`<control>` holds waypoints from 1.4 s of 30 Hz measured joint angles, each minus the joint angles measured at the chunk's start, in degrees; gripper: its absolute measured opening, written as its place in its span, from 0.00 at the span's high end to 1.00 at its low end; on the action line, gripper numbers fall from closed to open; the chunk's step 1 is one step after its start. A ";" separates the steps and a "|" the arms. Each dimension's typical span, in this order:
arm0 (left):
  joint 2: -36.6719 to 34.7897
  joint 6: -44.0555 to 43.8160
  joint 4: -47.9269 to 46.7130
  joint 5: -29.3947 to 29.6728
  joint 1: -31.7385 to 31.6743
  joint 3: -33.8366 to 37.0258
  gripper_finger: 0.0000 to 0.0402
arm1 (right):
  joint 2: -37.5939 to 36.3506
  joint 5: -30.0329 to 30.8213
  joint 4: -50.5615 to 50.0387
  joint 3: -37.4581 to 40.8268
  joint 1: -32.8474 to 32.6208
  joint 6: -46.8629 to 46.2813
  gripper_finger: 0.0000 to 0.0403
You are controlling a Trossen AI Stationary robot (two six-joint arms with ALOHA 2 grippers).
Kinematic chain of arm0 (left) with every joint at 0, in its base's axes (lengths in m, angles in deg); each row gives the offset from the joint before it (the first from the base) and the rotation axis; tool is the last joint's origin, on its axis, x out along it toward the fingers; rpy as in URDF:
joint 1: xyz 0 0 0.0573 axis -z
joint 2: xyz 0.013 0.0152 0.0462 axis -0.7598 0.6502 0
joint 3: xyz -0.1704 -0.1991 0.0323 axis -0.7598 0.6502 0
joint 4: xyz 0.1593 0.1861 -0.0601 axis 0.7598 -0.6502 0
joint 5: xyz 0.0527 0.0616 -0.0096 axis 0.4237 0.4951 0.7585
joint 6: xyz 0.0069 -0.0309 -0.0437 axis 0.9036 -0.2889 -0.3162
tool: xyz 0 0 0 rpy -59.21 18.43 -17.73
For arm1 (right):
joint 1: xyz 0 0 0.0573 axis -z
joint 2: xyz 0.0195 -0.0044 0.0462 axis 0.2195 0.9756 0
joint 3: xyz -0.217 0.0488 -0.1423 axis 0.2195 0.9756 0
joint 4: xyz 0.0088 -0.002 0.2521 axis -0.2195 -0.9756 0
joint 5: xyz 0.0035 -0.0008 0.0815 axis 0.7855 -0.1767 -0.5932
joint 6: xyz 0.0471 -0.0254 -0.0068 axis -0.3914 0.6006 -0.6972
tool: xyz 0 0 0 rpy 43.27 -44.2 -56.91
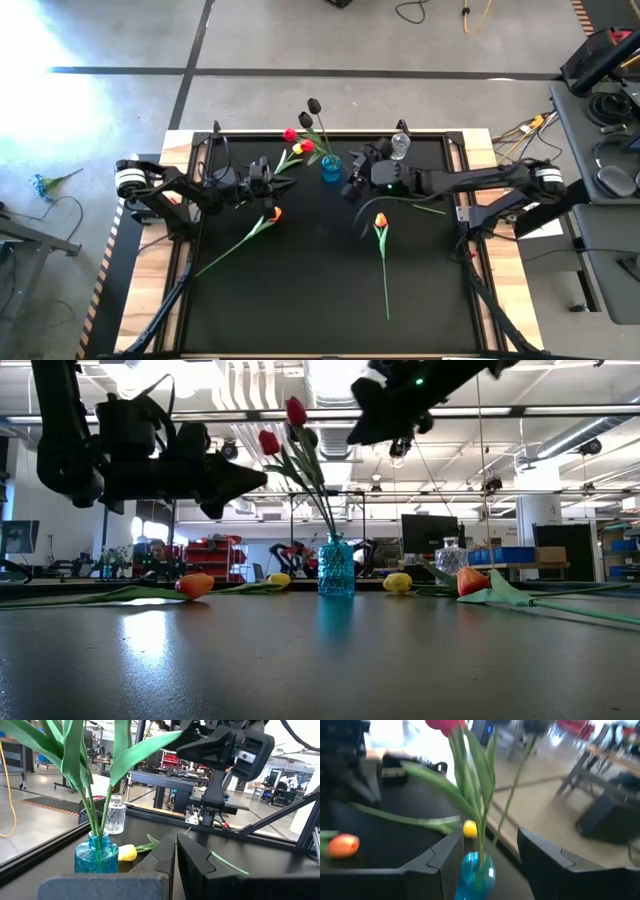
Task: Sort flowers into vase by color
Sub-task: Put the left yellow flower into the transparent vase
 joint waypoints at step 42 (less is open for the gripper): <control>7.83 3.93 -82.69 20.94 -12.87 -28.88 0.56 | -9.28 -0.48 -24.75 0.17 -1.72 -6.06 0.56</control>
